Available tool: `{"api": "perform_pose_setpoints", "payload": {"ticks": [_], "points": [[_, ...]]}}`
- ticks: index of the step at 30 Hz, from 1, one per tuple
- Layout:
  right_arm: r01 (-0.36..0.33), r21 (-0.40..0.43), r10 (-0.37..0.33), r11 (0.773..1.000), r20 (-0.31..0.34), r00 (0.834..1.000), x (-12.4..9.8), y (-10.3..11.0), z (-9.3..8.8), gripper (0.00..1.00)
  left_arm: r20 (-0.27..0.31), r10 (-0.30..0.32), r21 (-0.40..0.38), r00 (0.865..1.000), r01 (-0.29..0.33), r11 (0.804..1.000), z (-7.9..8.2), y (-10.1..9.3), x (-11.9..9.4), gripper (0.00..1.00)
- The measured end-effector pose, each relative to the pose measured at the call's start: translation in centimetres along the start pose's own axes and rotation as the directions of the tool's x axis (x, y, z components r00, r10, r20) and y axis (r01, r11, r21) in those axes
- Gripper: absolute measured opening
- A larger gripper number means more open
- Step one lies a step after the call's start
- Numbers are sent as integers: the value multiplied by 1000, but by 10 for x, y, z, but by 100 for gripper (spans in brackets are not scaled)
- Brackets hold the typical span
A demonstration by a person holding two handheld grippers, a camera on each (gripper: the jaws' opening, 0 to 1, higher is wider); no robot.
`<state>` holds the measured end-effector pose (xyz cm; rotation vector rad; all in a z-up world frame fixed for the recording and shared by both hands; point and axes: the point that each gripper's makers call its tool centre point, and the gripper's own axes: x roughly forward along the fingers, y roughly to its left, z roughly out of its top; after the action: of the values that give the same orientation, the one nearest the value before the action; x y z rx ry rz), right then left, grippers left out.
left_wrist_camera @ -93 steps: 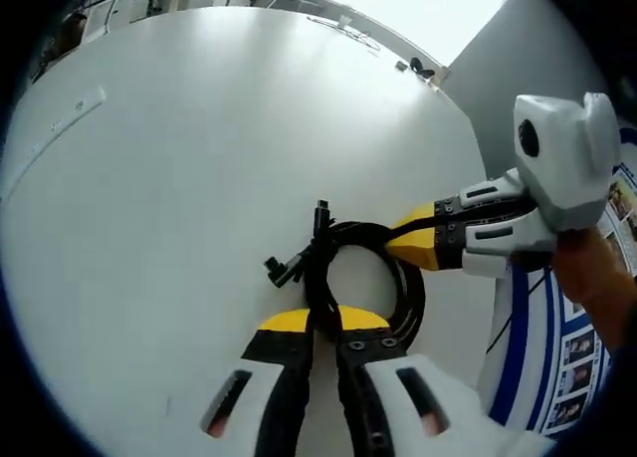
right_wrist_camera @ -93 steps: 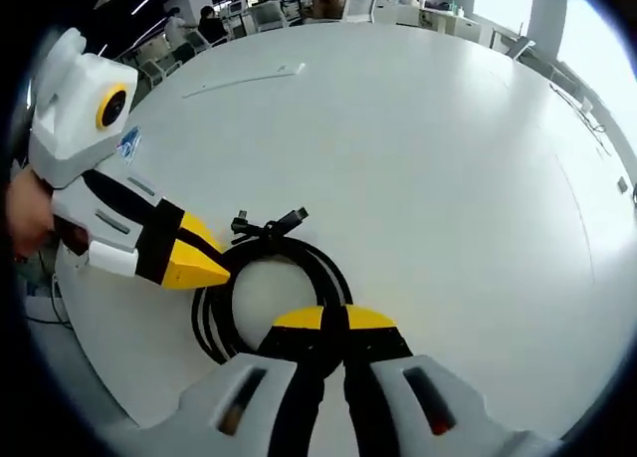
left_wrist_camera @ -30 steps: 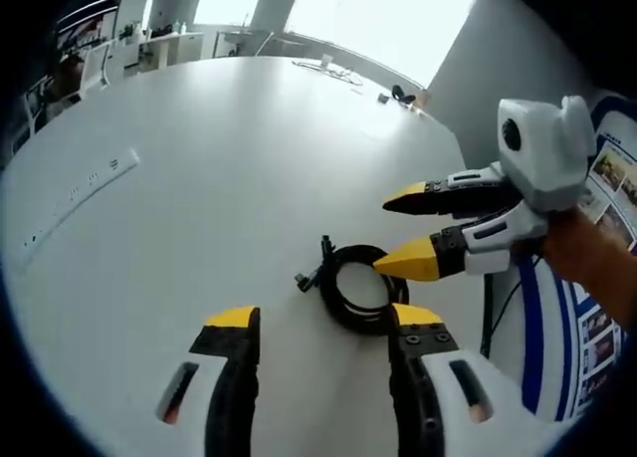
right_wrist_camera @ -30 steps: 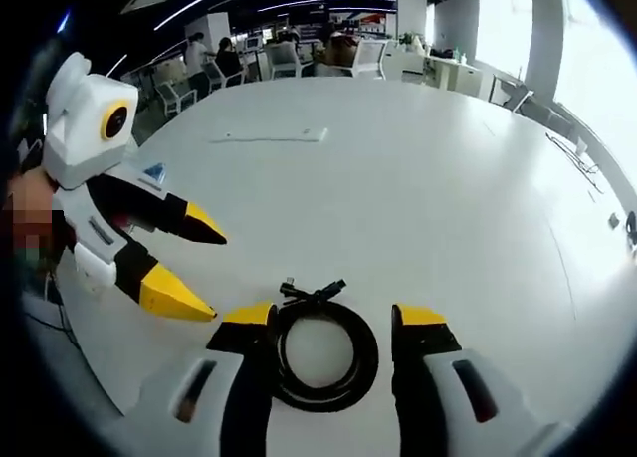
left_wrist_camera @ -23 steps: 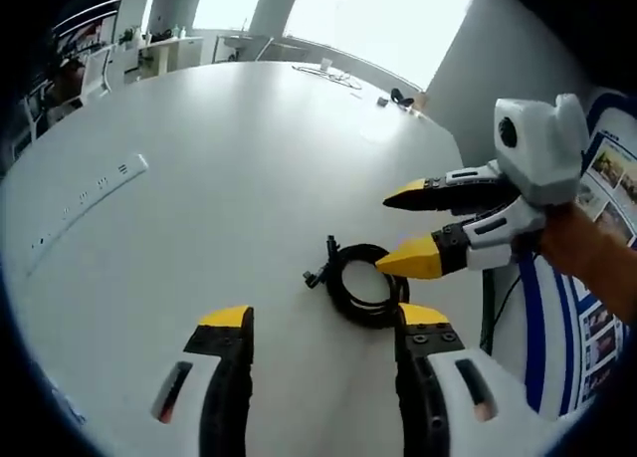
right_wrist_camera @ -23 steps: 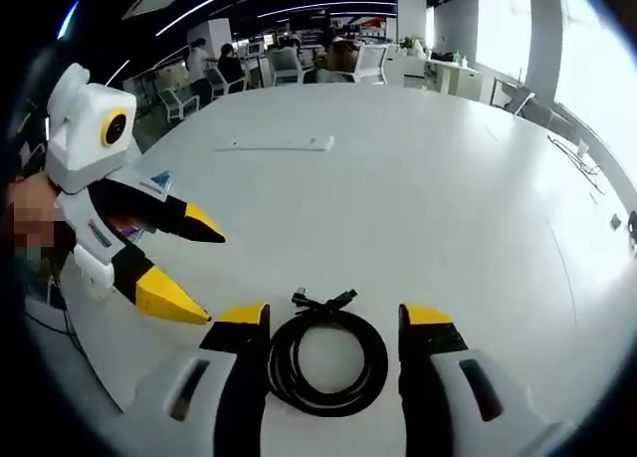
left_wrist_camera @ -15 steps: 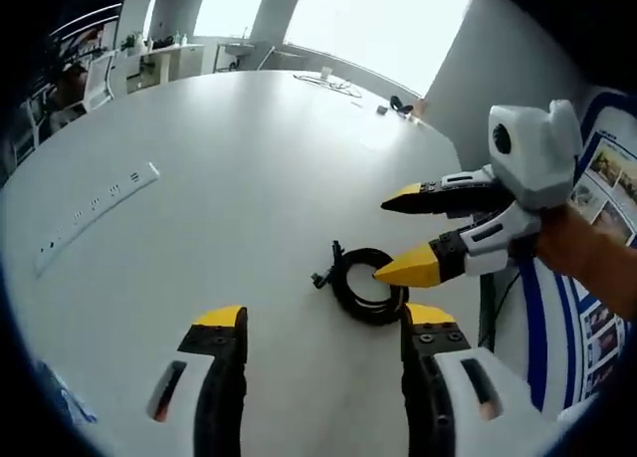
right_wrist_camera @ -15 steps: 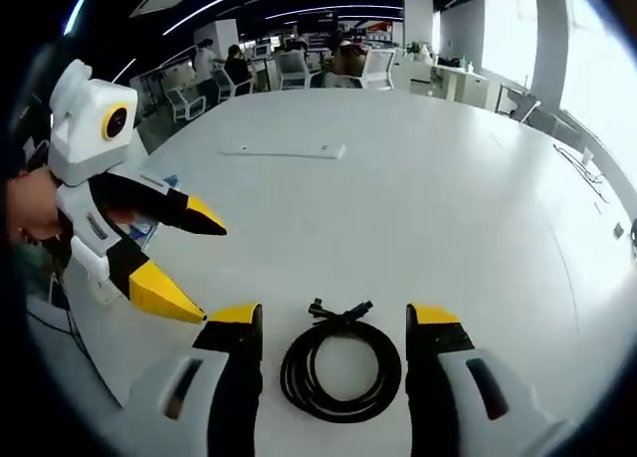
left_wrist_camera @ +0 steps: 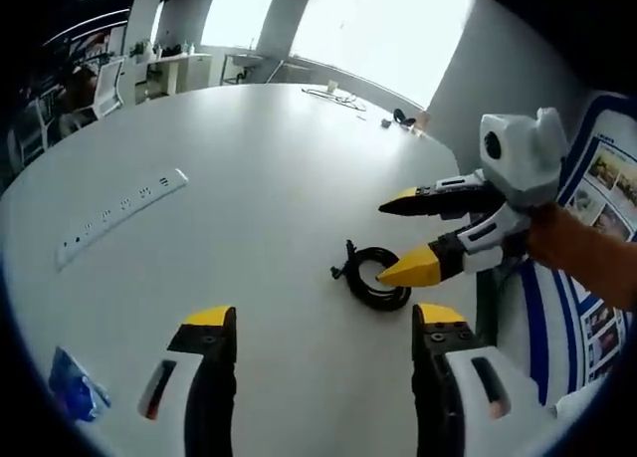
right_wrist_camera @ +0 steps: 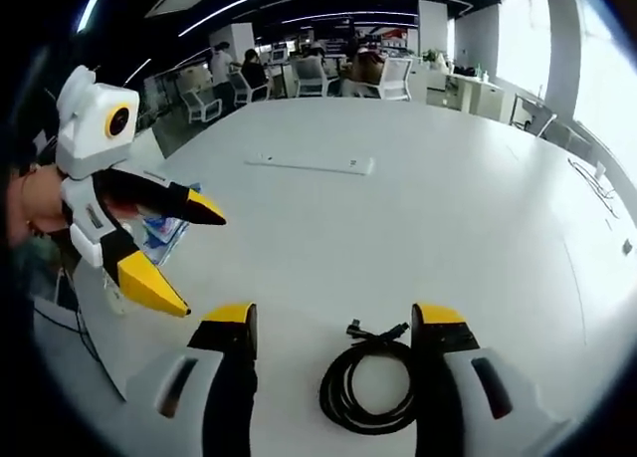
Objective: Arrange the tabletop items into an orderly group along one side of the table until the central work area is clear of visible clutter.
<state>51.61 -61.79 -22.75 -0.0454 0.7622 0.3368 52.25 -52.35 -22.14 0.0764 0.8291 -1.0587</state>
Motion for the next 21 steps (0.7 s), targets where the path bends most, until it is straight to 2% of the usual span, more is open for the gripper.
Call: {"api": "perform_pose_setpoints", "payload": {"ticks": [11,21], "points": [[-40,-28,40,999,25,999,6,31,22,64,52,27,-23,998,-26,999,-3,15,-36,77],[-92,-71,94,993,35,995,19,69,43,63,94,51,-49,994,-46,998,-10,35,-68,79]]}}
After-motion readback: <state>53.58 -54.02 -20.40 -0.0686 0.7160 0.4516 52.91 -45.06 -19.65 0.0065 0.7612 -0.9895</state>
